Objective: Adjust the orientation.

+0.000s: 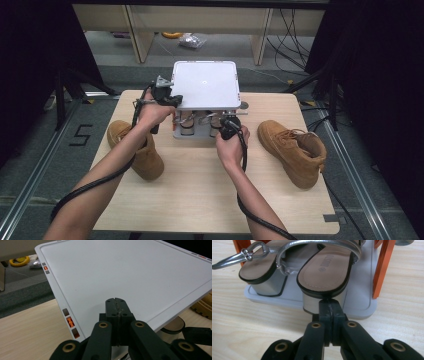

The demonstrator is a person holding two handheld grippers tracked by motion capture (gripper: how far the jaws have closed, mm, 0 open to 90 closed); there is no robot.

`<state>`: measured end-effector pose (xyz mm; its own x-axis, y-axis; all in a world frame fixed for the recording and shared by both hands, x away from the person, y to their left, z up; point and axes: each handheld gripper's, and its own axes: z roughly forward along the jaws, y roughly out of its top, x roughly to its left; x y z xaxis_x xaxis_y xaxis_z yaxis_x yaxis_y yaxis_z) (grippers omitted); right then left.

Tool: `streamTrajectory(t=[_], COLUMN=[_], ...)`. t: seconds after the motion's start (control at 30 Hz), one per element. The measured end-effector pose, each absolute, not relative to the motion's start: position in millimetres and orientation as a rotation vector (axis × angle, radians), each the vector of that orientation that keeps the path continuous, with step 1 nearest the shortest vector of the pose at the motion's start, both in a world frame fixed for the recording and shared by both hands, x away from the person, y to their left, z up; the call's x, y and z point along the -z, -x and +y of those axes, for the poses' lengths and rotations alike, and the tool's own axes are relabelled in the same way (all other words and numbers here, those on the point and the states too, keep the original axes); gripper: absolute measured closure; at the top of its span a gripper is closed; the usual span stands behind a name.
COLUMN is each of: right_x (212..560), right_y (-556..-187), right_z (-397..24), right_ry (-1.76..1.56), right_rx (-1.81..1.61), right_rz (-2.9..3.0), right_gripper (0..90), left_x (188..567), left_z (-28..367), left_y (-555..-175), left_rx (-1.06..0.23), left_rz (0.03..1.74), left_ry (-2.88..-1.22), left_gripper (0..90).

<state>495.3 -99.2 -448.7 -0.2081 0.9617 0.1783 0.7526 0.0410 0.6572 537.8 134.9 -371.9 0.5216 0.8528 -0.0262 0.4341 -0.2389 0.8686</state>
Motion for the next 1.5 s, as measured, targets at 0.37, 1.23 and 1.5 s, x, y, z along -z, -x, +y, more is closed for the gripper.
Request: streamTrajectory(t=[0.37,1.23,1.5], right_x=[458.6,472.5,473.3], right_y=[-508.8,-515.0,-517.0], right_z=[-95.0,-96.3,-100.2], right_ry=[-1.668,-1.688,-1.676], right_rx=[-0.924,-0.887,-0.869], right_rz=[2.001,1.986,1.984], right_gripper=[89.3,86.4,84.2], left_x=[371.9,371.9,371.8], left_z=[135.4,135.1,135.2], left_y=[-537.8,-537.1,-537.1], left_rx=[-0.581,-0.589,-0.589], left_rz=[1.061,1.063,1.064], left_ry=[-1.862,-1.863,-1.863], left_gripper=[89.7,89.7,89.7])
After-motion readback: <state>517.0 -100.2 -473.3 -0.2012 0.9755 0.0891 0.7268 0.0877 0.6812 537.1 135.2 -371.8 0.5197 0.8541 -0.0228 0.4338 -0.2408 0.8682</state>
